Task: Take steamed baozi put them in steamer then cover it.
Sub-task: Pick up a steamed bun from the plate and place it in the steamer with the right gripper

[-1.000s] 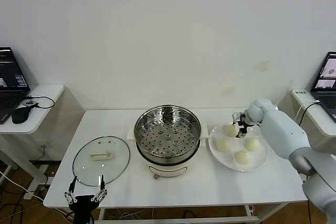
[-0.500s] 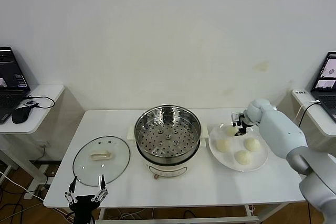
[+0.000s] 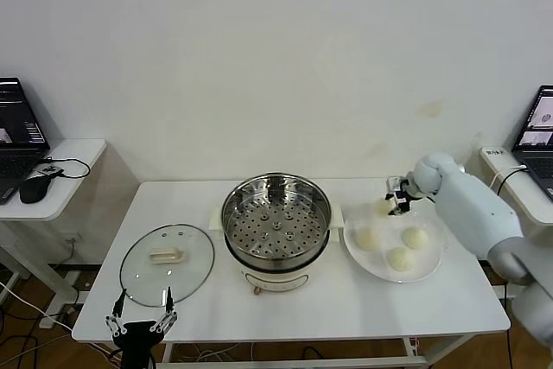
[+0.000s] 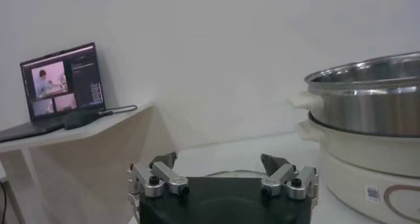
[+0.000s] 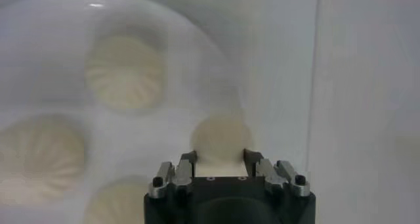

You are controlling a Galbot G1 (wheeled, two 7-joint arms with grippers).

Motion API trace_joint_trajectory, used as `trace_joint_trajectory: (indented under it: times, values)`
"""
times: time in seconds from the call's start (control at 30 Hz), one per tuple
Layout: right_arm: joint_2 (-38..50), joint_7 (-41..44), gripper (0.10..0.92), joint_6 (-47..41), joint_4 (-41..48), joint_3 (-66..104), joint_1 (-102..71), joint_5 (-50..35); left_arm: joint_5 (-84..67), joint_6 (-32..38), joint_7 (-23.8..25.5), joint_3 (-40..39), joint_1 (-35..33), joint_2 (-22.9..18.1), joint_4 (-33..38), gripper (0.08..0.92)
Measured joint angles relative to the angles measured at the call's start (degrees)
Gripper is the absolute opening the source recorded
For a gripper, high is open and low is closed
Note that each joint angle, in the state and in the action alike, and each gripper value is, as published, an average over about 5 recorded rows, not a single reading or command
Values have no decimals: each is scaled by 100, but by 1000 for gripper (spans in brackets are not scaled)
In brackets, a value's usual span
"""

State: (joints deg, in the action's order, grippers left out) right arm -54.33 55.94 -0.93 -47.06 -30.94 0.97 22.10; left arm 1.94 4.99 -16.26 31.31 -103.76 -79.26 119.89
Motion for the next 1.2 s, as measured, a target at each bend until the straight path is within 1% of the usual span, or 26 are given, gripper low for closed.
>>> trace_joint_trajectory:
  times: [0.27,0.53,0.7,0.87,1.03,1.2]
  values:
    - [601,128,492,-250,-1135,-827,733,-1047,-19,-13,17,-38,41,54,36,823]
    - [697,161,492,-328,-1947,-1822,1839,-2098,-55,-17,30,-51,119,108,45,823]
    - [540,123,492,-307,-2251,-2459,2481,-2625,-95,-22,42,-29,150,127,45,823]
    - [208,30,492,-182,-2416,-3026,2945,-2928,-137,-29,53,12,154,154,71,823]
    - [-222,-97,492,63,-2473,-3456,3153,-3020,-147,-40,59,55,146,131,110,823]
    - [-668,-210,492,408,-2408,-3772,3186,-2899,-147,-42,62,98,125,106,141,823]
